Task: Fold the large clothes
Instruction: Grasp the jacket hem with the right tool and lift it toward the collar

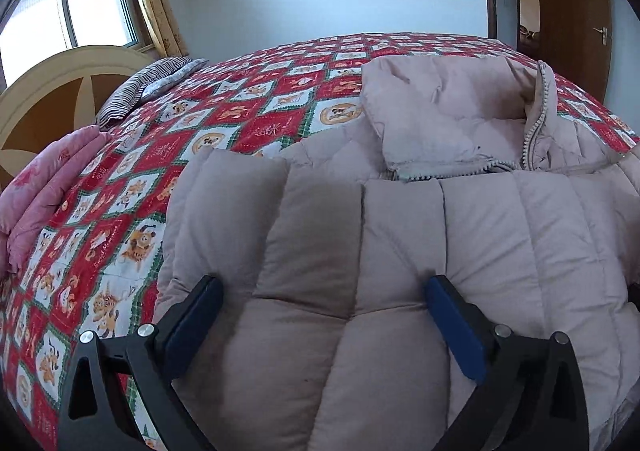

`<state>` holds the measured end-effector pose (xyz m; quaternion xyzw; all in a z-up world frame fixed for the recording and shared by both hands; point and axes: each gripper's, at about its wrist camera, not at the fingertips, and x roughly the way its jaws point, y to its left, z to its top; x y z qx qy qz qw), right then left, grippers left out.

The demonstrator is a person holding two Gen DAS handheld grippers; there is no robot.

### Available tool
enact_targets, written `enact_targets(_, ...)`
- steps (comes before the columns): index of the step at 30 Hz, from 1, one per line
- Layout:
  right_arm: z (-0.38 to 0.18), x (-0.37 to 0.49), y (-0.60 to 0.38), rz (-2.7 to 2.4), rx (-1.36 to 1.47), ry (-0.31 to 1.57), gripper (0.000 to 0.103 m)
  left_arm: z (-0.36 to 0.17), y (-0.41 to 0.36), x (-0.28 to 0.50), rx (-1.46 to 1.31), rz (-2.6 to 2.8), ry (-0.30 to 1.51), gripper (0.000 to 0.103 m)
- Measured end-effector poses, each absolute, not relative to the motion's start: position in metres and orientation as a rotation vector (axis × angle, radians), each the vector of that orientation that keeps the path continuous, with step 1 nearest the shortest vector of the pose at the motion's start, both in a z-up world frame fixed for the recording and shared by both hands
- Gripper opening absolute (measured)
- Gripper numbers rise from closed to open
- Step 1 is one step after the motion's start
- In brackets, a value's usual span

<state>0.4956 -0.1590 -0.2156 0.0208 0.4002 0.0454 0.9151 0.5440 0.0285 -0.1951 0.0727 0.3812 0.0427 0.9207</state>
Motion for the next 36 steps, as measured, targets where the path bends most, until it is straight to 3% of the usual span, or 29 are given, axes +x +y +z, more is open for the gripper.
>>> enact_targets(15, -0.218, 0.497, -0.156, 0.079, 0.019, 0.819, 0.044, -0.194, 0.031, 0.546, 0.140, 0.055, 0.823, 0.102)
enact_targets(19, -0.217, 0.497, -0.155, 0.077, 0.015, 0.817, 0.044, -0.174, 0.040, 0.543, 0.147, 0.040, 0.851, 0.102)
enact_targets(28, -0.216, 0.495, -0.159, 0.094, 0.042, 0.806, 0.045, -0.107, 0.028, 0.574, 0.179, 0.001, 0.697, 0.102)
enact_targets(36, -0.182, 0.490, -0.172, 0.220, 0.130, 0.815, 0.072, -0.137, 0.019, 0.675, 0.113, 0.051, 0.798, 0.102)
